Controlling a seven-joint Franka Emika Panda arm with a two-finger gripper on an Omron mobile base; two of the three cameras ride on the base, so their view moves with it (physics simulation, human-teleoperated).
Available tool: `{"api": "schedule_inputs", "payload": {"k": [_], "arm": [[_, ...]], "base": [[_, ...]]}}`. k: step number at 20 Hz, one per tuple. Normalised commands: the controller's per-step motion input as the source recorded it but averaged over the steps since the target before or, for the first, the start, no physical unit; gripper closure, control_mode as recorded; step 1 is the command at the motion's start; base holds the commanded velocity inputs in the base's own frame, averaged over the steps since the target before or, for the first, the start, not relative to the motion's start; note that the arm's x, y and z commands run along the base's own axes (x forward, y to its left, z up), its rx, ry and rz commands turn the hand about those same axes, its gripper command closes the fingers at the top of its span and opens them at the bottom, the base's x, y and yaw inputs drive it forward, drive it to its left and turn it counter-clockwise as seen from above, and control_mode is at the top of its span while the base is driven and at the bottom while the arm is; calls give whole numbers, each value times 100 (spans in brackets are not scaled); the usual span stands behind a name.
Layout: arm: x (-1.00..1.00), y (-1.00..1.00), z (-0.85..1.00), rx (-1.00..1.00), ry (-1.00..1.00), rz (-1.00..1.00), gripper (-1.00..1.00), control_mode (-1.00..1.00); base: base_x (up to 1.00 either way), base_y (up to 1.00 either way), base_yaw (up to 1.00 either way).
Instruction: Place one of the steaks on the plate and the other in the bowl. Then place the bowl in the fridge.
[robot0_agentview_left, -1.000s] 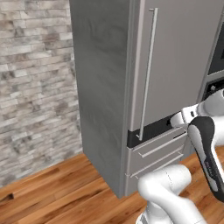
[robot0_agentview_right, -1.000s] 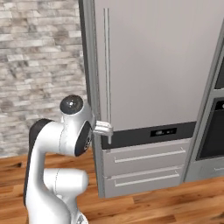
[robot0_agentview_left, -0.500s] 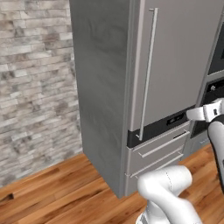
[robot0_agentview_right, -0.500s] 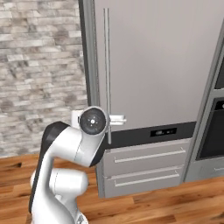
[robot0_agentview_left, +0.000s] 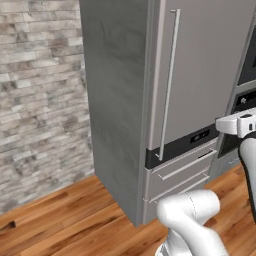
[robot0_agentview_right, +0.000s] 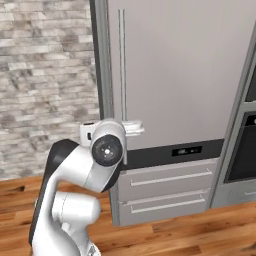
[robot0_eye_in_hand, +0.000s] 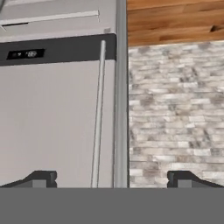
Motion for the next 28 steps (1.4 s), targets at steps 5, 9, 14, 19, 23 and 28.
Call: {"api": "schedule_inputs", "payload": {"k": [5, 9, 14, 19, 23, 28], "arm": [[33, 25, 0, 0, -15, 11, -100, -100], [66, 11, -7, 0, -2, 13, -100, -100], [62, 0, -14, 1, 0, 10, -100, -100], [48, 0, -24, 0, 0, 3, -100, -100], [28, 0, -34, 0, 0, 0, -100, -100], [25, 0, -36, 0, -3, 0, -100, -100]], "base": [[0, 0, 0], [0, 0, 0], [0, 0, 0], [0, 0, 0], [0, 0, 0], [0, 0, 0]]}}
